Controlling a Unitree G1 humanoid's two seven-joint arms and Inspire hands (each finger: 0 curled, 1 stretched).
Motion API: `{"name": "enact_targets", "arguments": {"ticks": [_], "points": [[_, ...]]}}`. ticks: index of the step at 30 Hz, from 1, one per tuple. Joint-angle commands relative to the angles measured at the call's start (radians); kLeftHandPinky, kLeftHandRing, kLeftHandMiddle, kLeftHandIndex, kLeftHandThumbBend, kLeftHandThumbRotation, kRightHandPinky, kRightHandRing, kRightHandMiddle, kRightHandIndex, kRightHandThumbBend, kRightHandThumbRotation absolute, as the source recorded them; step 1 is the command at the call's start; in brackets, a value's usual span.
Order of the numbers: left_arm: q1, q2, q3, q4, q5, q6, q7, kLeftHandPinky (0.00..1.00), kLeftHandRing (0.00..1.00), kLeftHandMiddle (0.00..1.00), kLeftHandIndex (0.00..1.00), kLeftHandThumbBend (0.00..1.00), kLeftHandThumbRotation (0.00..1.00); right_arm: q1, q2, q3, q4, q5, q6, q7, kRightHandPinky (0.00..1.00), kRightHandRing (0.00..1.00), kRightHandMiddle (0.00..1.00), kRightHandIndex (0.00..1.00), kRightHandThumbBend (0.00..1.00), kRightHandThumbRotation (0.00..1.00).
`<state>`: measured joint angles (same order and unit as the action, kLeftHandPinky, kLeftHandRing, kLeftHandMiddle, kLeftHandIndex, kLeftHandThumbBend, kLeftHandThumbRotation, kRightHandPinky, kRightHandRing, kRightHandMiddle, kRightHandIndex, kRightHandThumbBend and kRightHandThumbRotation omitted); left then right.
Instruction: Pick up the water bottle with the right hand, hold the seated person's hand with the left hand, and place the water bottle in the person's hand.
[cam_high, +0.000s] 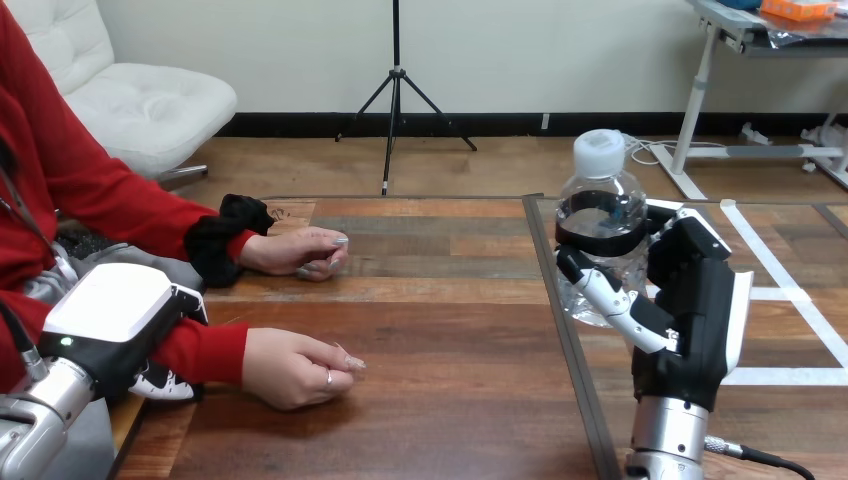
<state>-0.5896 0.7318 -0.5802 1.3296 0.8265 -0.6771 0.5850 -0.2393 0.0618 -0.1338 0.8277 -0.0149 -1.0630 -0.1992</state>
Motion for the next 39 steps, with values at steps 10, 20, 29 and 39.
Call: {"name": "enact_targets", "arguments": {"ticks": [10, 20, 29, 39], "points": [[-0.017, -0.031, 0.051, -0.009, -0.070, -0.045, -0.010, 0.39, 0.42, 0.48, 0.51, 0.72, 0.19, -0.062, 0.039, 0.023, 0.008, 0.029, 0.000, 0.041, 0.33, 0.40, 0.47, 0.47, 0.73, 0.00], [-0.011, -0.040, 0.065, -0.015, -0.097, -0.073, -0.011, 0.37, 0.40, 0.46, 0.49, 0.73, 0.18, -0.076, 0.047, 0.023, 0.044, 0.024, -0.008, 0.040, 0.36, 0.41, 0.48, 0.47, 0.75, 0.00], [-0.011, -0.044, 0.073, -0.024, -0.103, -0.104, -0.007, 0.35, 0.41, 0.48, 0.50, 0.73, 0.19, -0.086, 0.055, 0.034, 0.073, 0.024, -0.008, 0.053, 0.39, 0.43, 0.48, 0.47, 0.76, 0.00], [-0.011, -0.050, 0.090, -0.035, -0.117, -0.137, -0.013, 0.36, 0.43, 0.49, 0.51, 0.74, 0.21, -0.094, 0.067, 0.049, 0.104, 0.010, -0.014, 0.051, 0.40, 0.43, 0.48, 0.47, 0.75, 0.00]]}}
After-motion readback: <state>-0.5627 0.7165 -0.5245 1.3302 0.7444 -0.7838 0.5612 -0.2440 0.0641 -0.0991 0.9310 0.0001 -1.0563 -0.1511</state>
